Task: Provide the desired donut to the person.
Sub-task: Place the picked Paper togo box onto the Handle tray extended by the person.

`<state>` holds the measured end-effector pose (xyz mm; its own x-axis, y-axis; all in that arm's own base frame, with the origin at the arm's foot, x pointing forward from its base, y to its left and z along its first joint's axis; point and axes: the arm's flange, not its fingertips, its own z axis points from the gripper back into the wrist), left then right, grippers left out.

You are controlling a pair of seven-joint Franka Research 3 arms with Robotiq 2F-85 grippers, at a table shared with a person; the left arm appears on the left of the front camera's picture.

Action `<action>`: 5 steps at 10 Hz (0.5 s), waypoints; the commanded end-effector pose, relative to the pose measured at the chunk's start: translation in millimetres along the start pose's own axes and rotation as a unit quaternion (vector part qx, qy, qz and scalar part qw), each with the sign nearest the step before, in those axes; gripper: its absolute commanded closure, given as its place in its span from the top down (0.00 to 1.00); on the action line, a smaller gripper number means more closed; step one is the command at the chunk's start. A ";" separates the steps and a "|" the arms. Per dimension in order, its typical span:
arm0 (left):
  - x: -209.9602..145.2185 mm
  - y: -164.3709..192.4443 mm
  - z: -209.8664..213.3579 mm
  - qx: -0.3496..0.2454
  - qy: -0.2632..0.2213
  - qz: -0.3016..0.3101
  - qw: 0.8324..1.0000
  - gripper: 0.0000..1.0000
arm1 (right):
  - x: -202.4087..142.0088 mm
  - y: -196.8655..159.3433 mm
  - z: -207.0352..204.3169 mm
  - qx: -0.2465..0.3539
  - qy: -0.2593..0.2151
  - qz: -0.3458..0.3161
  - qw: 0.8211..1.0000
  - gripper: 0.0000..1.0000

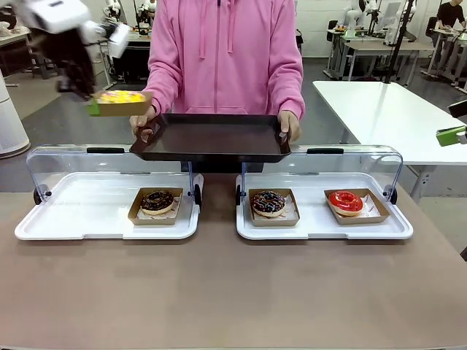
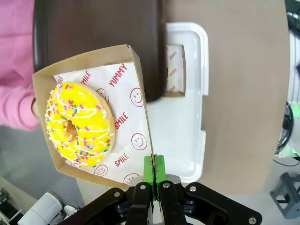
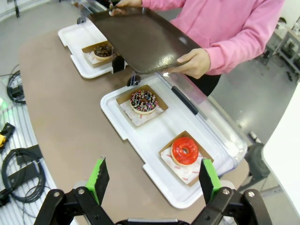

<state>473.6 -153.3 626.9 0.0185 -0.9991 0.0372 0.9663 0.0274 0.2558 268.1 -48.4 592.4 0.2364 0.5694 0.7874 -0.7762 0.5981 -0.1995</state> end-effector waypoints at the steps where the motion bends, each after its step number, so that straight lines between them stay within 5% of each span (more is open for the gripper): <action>1: 39.8 27.6 -18.1 -0.018 0.007 -0.030 0.999 0.01 | -1.2 0.2 -0.6 0.004 0.003 0.002 1.000 1.00; 5: 76.5 41.0 -60.8 0.020 0.002 -0.083 0.996 0.01 | -1.2 0.2 -0.6 0.004 0.003 0.002 1.000 1.00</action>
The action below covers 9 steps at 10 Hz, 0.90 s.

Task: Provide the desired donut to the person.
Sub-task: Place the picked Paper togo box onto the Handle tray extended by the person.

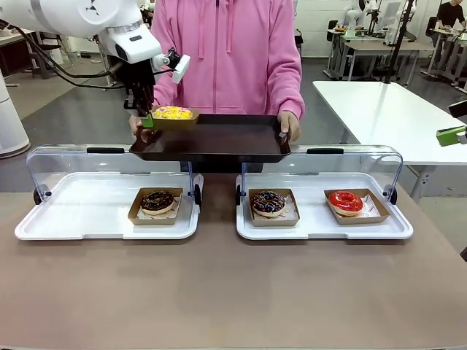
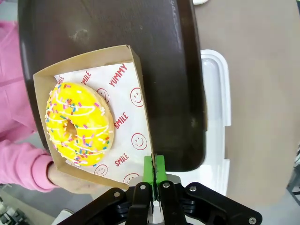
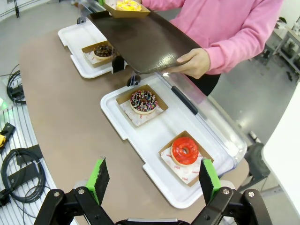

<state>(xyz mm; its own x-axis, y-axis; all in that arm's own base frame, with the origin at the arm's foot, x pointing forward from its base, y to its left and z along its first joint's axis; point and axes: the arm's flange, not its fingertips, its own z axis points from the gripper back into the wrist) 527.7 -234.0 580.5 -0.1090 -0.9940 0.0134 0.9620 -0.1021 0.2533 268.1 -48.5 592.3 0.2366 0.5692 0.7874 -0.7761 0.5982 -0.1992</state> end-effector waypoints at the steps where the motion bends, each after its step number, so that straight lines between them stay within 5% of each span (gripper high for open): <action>1: 0.1 7.2 -11.8 0.027 0.003 -0.028 0.999 0.01 | -1.1 0.3 -0.6 0.004 0.003 0.002 1.000 1.00; 7: 8.2 18.4 -45.0 0.008 -0.009 -0.031 0.999 0.01 | -1.1 0.3 -0.6 0.004 0.003 0.002 1.000 1.00; 8: 11.2 16.9 -38.6 0.001 -0.003 -0.034 0.999 0.56 | -1.1 0.3 -0.6 0.004 0.003 0.002 1.000 1.00; 9: 12.2 17.8 -36.1 -0.022 0.015 -0.023 0.999 0.56 | -1.1 0.3 -0.6 0.004 0.003 0.002 1.000 1.00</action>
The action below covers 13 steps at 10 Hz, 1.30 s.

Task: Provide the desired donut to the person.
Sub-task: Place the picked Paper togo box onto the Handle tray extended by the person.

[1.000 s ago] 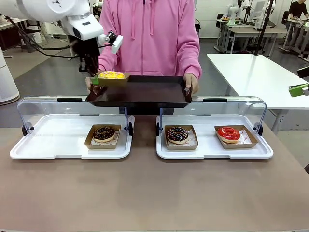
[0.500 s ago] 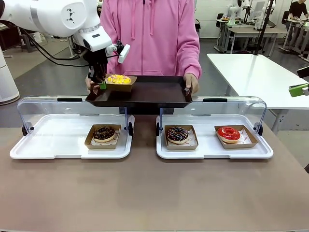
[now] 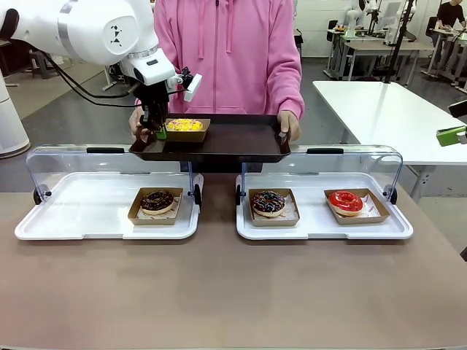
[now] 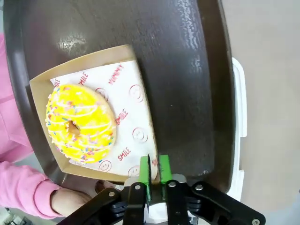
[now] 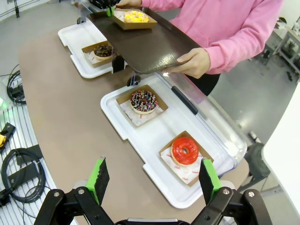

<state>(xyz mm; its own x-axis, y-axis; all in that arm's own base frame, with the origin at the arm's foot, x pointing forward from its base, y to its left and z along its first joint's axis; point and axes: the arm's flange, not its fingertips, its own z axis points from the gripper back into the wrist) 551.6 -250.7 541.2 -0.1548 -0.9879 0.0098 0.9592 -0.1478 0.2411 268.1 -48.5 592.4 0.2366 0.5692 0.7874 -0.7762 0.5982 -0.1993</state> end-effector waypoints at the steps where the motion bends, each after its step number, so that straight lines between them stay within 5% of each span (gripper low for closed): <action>1: -2.0 4.3 10.1 -0.033 0.018 0.006 0.999 1.00 | -1.1 0.3 -0.6 0.004 0.003 0.002 1.000 1.00; 2: -2.4 5.4 12.6 -0.035 0.019 0.005 0.999 0.58 | -1.1 0.3 -0.6 0.004 0.003 0.002 1.000 1.00; 3: -2.9 6.2 16.9 -0.040 0.022 0.006 0.999 1.00 | -1.1 0.3 -0.6 0.004 0.003 0.002 1.000 1.00; 10: -7.7 9.7 24.0 -0.077 -0.016 0.013 0.997 1.00 | -1.1 0.3 -0.6 0.004 0.003 0.002 1.000 1.00; 13: -15.3 -17.9 21.0 -0.103 0.001 -0.027 0.994 1.00 | -1.1 0.3 -0.6 0.004 0.003 0.002 1.000 1.00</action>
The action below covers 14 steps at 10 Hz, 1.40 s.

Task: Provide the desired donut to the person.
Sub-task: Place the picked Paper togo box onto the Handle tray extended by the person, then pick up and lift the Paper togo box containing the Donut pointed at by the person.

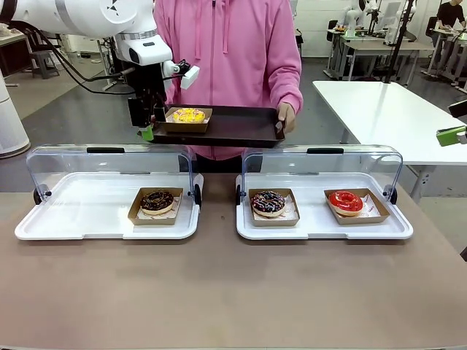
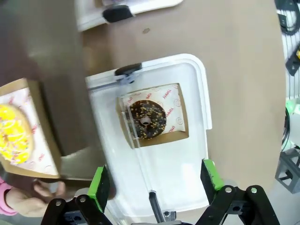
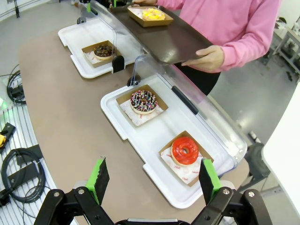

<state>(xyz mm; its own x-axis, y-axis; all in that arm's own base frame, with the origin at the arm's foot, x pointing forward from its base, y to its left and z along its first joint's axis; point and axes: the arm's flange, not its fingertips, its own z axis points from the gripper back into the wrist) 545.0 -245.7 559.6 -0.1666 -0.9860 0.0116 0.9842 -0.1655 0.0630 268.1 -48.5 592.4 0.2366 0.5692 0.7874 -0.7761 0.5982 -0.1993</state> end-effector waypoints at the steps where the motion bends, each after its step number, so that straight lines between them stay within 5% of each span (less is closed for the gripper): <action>1: 0.0 5.4 2.0 0.012 -0.004 0.013 1.000 1.00 | -1.1 0.3 -0.6 0.004 0.003 0.002 1.000 1.00; 13: 0.1 2.4 1.0 0.006 -0.002 0.005 1.000 1.00 | -1.1 0.3 -0.6 0.004 0.003 0.002 1.000 1.00; 14: 17.9 -17.4 32.7 0.023 0.040 0.082 0.996 1.00 | -1.1 0.3 -0.6 0.004 0.003 0.002 1.000 1.00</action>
<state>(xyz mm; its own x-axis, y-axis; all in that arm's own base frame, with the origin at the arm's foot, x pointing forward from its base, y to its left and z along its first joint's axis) 542.5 -249.2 568.1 -0.1089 -0.9941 0.0003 0.9903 -0.1085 0.0869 268.2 -48.4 592.3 0.2368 0.5693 0.7873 -0.7763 0.5981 -0.1991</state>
